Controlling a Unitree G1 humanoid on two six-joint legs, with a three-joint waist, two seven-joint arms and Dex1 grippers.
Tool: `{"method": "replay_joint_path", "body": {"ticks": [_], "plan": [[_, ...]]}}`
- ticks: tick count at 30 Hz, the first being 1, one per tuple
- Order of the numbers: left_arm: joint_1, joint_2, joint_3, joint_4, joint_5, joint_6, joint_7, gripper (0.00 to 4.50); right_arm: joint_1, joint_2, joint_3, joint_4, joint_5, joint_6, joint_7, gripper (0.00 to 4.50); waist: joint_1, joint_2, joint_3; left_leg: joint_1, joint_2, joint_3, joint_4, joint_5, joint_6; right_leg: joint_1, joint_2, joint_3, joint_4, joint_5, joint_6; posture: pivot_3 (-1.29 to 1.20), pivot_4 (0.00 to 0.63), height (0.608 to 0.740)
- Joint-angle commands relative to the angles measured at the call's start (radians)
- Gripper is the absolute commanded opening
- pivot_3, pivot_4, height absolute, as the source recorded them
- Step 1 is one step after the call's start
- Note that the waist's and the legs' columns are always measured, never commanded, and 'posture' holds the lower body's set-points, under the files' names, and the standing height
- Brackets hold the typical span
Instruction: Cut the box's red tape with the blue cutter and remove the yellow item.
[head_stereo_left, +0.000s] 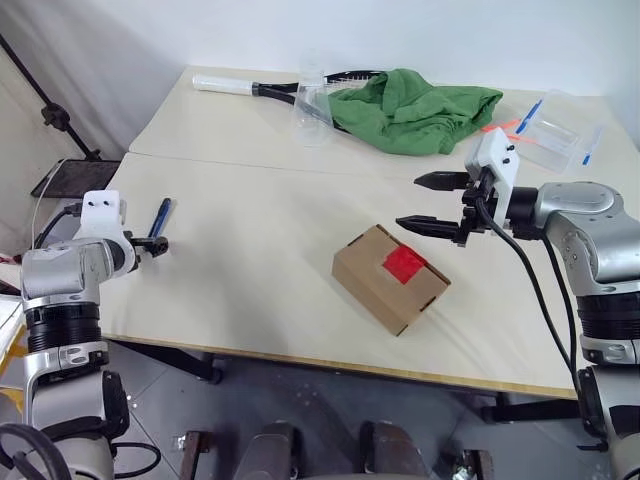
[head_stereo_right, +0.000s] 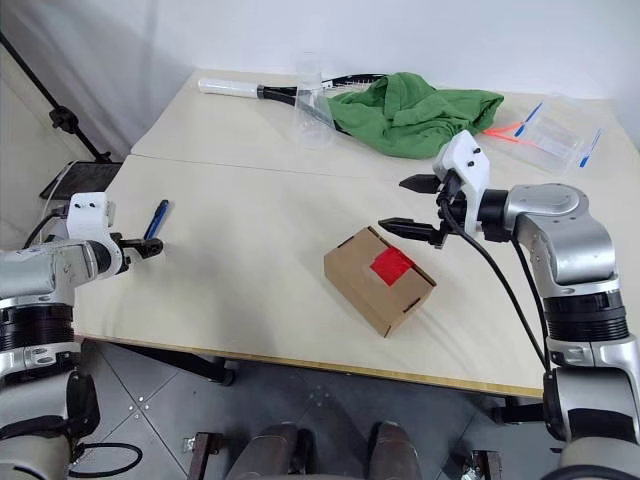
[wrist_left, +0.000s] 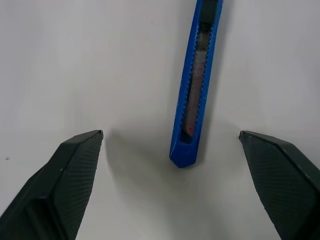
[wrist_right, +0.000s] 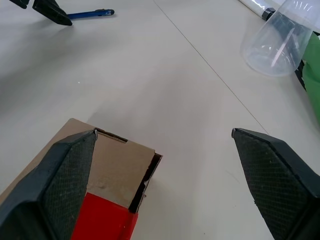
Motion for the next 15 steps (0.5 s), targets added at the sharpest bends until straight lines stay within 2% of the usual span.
{"method": "replay_joint_path", "body": {"ticks": [1, 6, 10, 15], "plan": [[-0.005, -0.015, -0.018, 0.112, -0.023, -0.027, -0.052, 4.48, -0.030, -0.007, -0.018, -0.041, 0.018, 0.004, 0.012, 4.50, 0.001, 0.000, 0.000, 0.000, 0.000, 0.000, 0.000, 0.000, 0.000, 0.000, 0.000, 0.000, 0.000, 0.000, 0.000, 0.00, 0.150, 0.740], [-0.043, -0.003, -0.053, 0.220, -0.006, -0.090, -0.100, 4.48, -0.052, 0.005, -0.012, -0.047, 0.026, 0.018, 0.017, 4.50, 0.001, 0.002, 0.000, 0.000, 0.000, 0.000, 0.000, 0.001, 0.000, 0.000, 0.000, 0.000, 0.001, 0.000, 0.000, 0.00, 0.150, 0.740], [-0.133, 0.003, -0.152, 0.408, 0.054, -0.175, -0.168, 4.48, -0.077, 0.019, 0.003, -0.027, 0.016, 0.014, 0.027, 4.50, 0.004, 0.003, -0.001, 0.000, -0.001, -0.001, 0.000, 0.003, 0.000, 0.000, 0.000, -0.001, 0.001, 0.000, 0.000, 0.00, 0.150, 0.740], [-0.226, 0.006, -0.202, 0.592, 0.105, -0.229, -0.200, 4.48, -0.084, 0.021, 0.007, -0.021, 0.011, 0.013, 0.033, 4.50, 0.009, 0.007, -0.003, 0.000, -0.003, -0.002, 0.000, 0.004, 0.001, 0.001, -0.001, -0.001, 0.001, 0.000, 0.001, 0.00, 0.150, 0.740]]}}
